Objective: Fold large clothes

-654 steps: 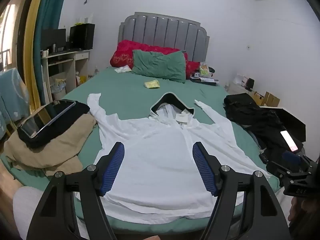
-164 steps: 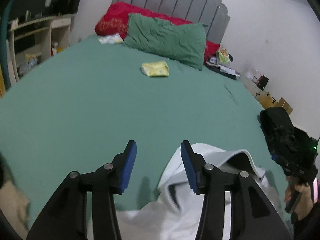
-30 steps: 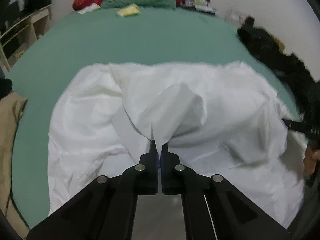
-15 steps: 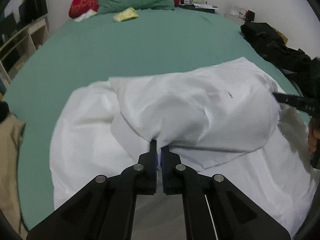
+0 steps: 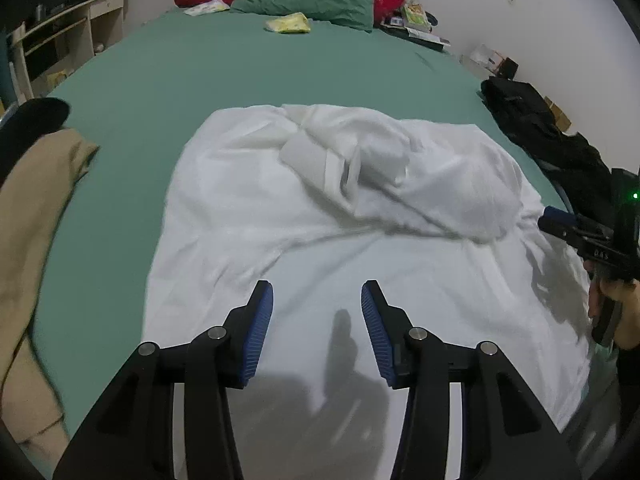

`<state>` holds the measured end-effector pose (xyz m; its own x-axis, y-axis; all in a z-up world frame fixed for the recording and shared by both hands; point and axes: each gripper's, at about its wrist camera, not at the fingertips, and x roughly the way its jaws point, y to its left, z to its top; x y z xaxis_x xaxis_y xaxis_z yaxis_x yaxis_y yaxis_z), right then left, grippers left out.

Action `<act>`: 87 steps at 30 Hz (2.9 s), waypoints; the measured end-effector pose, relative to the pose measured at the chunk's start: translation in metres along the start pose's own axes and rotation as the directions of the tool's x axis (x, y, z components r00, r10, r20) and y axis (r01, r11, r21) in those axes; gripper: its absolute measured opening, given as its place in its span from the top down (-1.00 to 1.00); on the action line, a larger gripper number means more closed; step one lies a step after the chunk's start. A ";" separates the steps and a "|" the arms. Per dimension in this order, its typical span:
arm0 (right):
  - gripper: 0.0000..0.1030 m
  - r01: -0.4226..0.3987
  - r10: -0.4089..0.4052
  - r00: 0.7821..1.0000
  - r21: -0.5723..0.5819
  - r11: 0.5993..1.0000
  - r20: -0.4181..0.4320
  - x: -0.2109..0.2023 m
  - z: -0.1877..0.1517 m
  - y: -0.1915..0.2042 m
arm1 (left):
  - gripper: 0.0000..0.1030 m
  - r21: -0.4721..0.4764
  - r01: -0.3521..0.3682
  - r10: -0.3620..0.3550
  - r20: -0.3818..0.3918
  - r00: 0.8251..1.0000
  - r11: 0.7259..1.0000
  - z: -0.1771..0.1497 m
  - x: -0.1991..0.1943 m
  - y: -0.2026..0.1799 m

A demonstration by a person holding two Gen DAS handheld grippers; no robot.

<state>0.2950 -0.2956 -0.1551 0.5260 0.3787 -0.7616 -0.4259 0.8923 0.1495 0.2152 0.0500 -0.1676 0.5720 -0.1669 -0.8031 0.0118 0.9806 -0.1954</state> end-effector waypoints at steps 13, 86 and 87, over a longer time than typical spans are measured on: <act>-0.61 0.038 -0.037 0.999 -0.072 0.997 0.007 0.065 0.067 0.056 | 0.04 0.112 0.022 -0.035 0.121 0.992 0.994 0.081 0.033 -0.064; 0.90 -0.074 0.021 0.985 0.314 0.947 0.169 -0.269 -0.137 -0.019 | 0.90 -0.217 0.077 -0.045 0.149 0.988 0.973 -0.101 -0.240 0.067; 0.90 -0.073 0.018 0.984 0.308 0.949 0.177 -0.268 -0.131 -0.020 | 0.90 -0.219 0.081 -0.046 0.163 0.986 0.972 -0.094 -0.239 0.069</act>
<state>0.0667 -0.4473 -0.0368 0.6404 0.4321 -0.6350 -0.2158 0.8947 0.3912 0.0028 0.1481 -0.0421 0.6967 -0.1928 -0.6909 -0.1214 0.9176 -0.3784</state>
